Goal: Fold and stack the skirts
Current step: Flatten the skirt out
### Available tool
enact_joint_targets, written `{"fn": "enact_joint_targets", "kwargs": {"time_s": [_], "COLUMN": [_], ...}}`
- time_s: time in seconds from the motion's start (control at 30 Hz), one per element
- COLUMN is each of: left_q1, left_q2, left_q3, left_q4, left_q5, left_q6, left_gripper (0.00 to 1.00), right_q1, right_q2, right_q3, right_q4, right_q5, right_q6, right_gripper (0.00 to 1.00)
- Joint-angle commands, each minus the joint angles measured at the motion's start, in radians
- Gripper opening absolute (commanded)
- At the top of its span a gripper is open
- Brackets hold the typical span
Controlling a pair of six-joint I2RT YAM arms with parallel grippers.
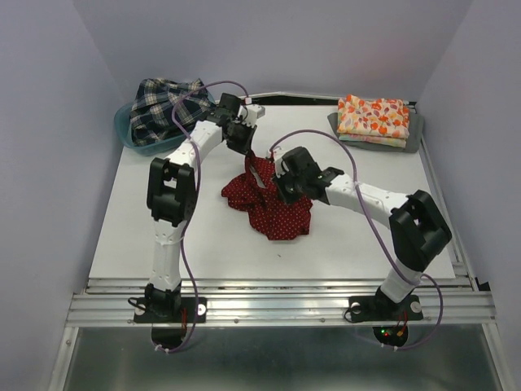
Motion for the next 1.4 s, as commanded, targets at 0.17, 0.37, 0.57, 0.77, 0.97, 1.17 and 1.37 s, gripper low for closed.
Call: {"fn": "enact_joint_targets", "kwargs": {"time_s": [0.17,0.37,0.57,0.77,0.97,1.17,1.37], "left_q1": [0.010,0.026,0.035,0.039,0.042,0.053,0.067], "left_q2": [-0.119,-0.102,-0.096,-0.091,-0.090,-0.106,-0.182], "left_q3": [0.026,-0.034,-0.064,-0.063,-0.063,-0.054,-0.012], "left_q4": [-0.051,-0.001,0.019,0.016,0.021,0.012,-0.060], "left_q5": [-0.059,0.014,0.039,0.044,0.037,0.025,-0.021], "left_q6": [0.044,-0.011,-0.034,-0.034,-0.031,-0.024,0.067], "left_gripper": [0.00,0.00,0.00,0.00,0.00,0.00,0.00], "right_q1": [-0.008,0.329,0.452,0.501,0.501,0.501,0.293], "right_q2": [-0.298,-0.233,-0.224,-0.163,-0.134,-0.259,-0.457], "right_q3": [-0.083,-0.122,-0.300,-0.383,-0.450,-0.469,-0.335], "right_q4": [-0.014,-0.212,-0.033,0.171,0.368,0.445,0.319], "right_q5": [-0.128,0.113,0.278,0.509,0.619,0.693,0.627], "right_q6": [-0.387,-0.458,-0.505,-0.534,-0.568,-0.606,-0.613], "right_gripper": [0.77,0.82,0.76,0.76,0.59,0.01,0.01]}}
